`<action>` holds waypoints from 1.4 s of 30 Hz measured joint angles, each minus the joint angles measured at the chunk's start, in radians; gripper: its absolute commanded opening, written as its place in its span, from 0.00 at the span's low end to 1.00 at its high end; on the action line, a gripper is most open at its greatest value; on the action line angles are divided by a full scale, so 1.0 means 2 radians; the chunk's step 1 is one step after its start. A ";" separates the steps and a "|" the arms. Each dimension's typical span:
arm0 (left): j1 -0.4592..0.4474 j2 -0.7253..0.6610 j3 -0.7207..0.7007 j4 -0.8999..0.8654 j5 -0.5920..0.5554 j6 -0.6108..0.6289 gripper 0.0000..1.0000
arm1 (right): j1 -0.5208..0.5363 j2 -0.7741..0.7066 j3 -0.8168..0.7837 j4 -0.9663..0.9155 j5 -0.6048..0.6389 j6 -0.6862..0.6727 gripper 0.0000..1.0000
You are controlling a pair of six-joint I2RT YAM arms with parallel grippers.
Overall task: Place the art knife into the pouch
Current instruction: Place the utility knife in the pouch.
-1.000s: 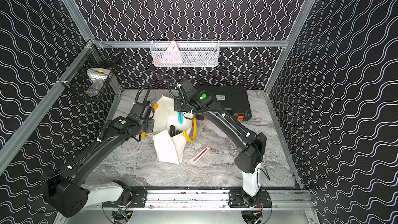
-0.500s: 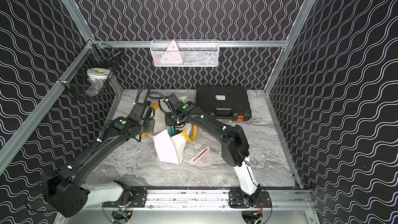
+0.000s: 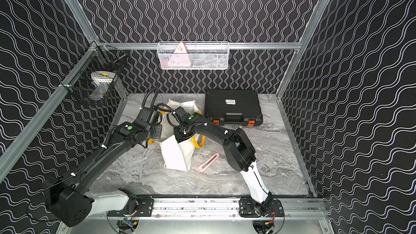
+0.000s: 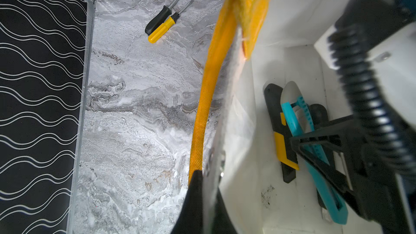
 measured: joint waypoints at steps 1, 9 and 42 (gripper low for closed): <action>0.000 0.000 0.000 0.000 0.000 0.000 0.00 | 0.000 0.002 -0.002 0.002 0.000 0.000 0.29; 0.000 0.001 0.000 0.000 0.000 0.000 0.00 | 0.000 0.007 -0.014 0.010 -0.006 0.000 0.29; -0.001 0.003 0.000 0.000 -0.004 0.000 0.00 | 0.005 0.041 -0.021 0.014 -0.013 -0.012 0.28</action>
